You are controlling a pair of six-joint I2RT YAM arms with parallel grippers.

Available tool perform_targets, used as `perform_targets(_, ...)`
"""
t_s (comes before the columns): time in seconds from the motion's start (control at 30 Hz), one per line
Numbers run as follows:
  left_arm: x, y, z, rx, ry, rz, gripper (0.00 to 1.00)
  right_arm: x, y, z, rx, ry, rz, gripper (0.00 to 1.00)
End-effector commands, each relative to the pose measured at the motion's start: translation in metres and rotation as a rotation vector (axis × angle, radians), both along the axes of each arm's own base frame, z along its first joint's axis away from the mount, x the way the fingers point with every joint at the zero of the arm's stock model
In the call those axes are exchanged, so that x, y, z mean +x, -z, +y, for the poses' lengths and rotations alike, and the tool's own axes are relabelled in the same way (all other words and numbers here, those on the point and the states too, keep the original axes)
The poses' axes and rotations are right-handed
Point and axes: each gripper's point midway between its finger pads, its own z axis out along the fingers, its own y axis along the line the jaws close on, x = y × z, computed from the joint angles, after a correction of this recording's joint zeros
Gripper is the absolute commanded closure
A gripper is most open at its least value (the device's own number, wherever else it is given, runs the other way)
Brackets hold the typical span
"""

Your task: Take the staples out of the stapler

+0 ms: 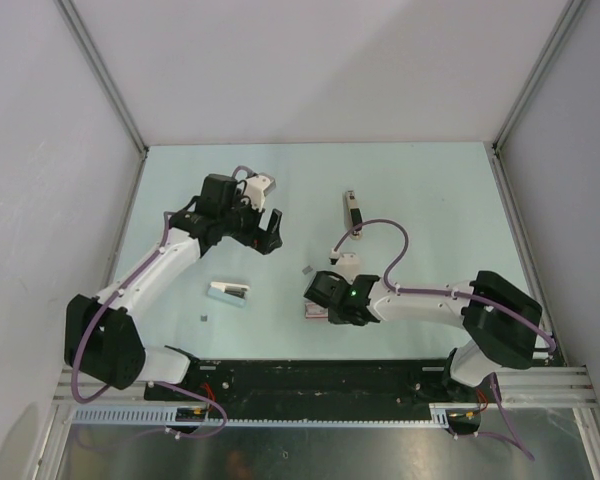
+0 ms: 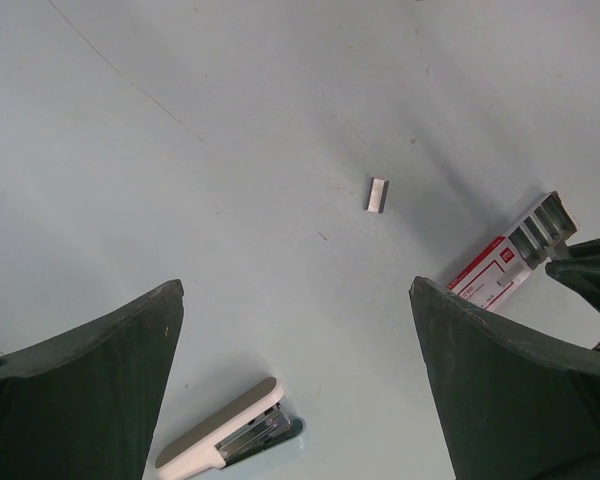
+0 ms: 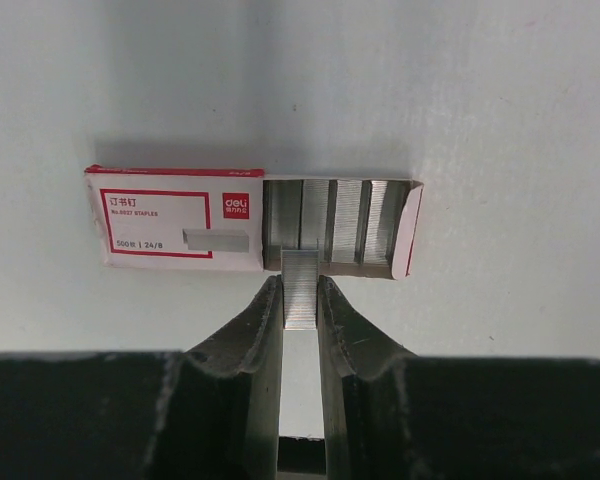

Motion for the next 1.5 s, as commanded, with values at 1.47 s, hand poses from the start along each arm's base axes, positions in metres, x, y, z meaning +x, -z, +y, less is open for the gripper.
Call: perform_targets(1.47, -0.014, -0.023, -0.007, -0.061, 0.076, -0.048, 0.01, 0.012, -0.007, 0.015, 0.049, -0.001, 0.010, 0.65)
